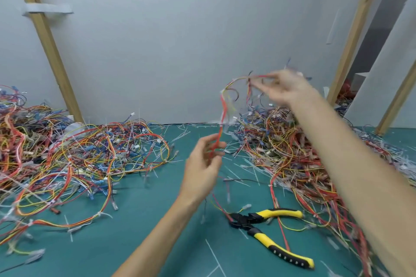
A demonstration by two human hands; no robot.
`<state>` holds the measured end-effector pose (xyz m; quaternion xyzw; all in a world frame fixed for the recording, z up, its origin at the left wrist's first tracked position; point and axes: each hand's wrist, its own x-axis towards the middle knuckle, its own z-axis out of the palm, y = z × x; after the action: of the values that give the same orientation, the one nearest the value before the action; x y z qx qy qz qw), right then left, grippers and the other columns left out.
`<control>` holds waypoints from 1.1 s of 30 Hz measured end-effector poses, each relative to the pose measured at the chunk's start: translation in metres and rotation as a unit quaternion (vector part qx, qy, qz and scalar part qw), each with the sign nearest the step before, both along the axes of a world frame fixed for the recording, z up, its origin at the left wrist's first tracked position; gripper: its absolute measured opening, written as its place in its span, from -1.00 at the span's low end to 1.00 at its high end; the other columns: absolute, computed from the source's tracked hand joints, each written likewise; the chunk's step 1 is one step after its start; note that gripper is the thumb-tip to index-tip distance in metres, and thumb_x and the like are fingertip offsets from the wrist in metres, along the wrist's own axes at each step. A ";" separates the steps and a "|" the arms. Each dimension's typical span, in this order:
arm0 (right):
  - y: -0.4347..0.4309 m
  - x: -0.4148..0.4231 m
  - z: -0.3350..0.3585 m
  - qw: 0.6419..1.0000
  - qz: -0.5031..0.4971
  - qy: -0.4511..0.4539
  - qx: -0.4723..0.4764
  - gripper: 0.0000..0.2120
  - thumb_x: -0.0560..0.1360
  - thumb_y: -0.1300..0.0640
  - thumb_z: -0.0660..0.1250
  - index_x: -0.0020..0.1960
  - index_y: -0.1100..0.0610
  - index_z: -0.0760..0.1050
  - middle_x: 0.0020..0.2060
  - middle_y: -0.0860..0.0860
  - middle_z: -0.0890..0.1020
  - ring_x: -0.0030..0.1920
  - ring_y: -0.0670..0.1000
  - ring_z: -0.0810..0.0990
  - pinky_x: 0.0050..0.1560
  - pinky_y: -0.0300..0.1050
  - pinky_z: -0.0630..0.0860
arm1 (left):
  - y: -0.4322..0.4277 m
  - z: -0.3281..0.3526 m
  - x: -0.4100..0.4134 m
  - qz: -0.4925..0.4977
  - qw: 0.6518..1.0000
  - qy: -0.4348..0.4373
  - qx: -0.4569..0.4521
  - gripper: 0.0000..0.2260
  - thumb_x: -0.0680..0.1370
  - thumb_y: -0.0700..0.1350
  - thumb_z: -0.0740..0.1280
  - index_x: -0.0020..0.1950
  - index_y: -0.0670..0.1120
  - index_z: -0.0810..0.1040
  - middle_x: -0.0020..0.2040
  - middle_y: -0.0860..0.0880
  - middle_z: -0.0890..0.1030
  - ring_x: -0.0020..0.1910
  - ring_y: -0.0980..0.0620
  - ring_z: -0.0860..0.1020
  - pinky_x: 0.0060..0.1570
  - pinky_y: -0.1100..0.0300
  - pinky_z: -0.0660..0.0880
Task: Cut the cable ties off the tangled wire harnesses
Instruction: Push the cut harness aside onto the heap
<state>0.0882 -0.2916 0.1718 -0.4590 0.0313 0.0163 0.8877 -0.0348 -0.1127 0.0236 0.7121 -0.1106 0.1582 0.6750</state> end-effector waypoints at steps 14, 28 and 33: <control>-0.090 0.046 -0.091 0.492 -0.046 -0.060 -0.867 -0.44 0.64 0.15 0.14 0.59 0.11 0.04 0.53 0.23 0.14 0.51 0.27 0.18 0.44 0.23 0.25 | -0.125 0.007 0.009 -0.230 0.858 -0.047 0.457 -0.38 0.62 -0.11 0.23 0.61 -0.03 0.00 0.60 -0.16 -0.13 0.58 -0.08 -0.06 0.52 0.11 -0.03; -0.052 0.016 -0.095 0.444 -0.059 0.061 -0.892 -0.57 0.61 0.15 0.16 0.48 0.10 0.34 0.58 0.23 -0.06 0.56 0.29 -0.14 0.51 0.24 -0.12 | 0.060 -0.077 0.002 -0.051 0.877 -0.033 0.477 -0.65 0.65 -0.09 0.16 0.44 0.07 0.37 0.46 0.13 0.33 0.44 0.15 0.28 0.36 0.41 0.10; 0.016 -0.032 -0.086 0.578 -0.144 -0.174 -0.784 -0.66 0.60 0.17 0.14 0.32 0.12 0.52 0.31 0.12 0.55 0.25 0.10 0.52 0.34 0.11 0.38 | 0.095 -0.083 -0.004 0.001 0.883 -0.042 0.467 -0.72 0.65 -0.11 0.16 0.34 -0.01 0.50 0.35 0.11 0.48 0.35 0.14 0.39 0.35 0.34 0.23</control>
<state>0.0562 -0.2752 0.0856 -0.9598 -0.0575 -0.2229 0.1606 -0.0390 -0.0176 -0.0592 0.9377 -0.1991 0.1192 0.2587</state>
